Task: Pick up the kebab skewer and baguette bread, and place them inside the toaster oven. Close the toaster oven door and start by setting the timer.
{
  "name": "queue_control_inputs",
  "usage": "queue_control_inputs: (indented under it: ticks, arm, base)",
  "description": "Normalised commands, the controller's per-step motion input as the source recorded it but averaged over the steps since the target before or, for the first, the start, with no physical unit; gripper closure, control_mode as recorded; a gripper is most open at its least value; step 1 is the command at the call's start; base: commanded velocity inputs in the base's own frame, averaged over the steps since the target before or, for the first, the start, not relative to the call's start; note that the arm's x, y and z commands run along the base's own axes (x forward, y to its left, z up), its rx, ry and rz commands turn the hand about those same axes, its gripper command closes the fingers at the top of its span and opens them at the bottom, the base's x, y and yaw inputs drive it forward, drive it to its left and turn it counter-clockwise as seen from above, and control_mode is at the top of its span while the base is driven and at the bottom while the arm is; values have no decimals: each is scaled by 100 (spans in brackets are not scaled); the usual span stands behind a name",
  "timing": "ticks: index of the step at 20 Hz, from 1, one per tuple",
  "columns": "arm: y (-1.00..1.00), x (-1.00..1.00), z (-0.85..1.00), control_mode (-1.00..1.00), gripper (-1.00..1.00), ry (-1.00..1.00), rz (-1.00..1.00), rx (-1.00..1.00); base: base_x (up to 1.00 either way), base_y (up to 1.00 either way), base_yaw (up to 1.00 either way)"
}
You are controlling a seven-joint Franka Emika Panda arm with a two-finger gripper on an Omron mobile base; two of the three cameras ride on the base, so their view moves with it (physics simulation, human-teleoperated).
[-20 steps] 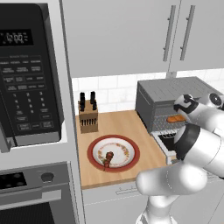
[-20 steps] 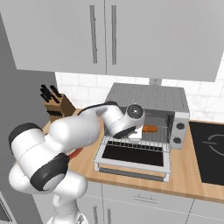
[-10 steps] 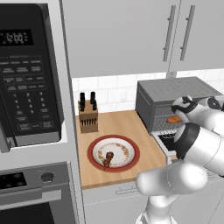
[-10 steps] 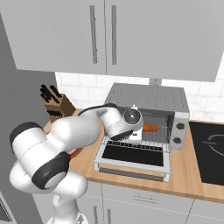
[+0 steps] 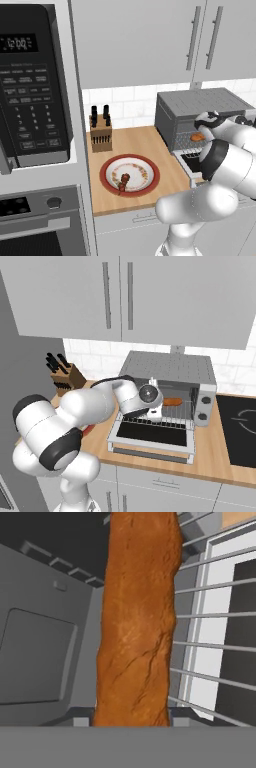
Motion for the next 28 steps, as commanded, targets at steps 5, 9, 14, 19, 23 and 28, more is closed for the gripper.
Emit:
queue_control_inputs:
  ticks: [5,9,14,19,23,28]
  arm:
    - [0,0,0,-100,-100,0,0,0]
    - [0,0,0,-100,-100,0,0,0]
    - [-15,-7,23,-100,-100,0,0,0]
    - [-28,-74,40,-100,-100,8,0,0]
    - [3,-58,55,-100,-100,23,0,1]
    - [63,-21,37,-100,-100,25,6,0]
  base:
    - [0,0,0]
    - [0,0,0]
    - [0,0,0]
    - [0,0,0]
    - [0,0,0]
    - [0,0,0]
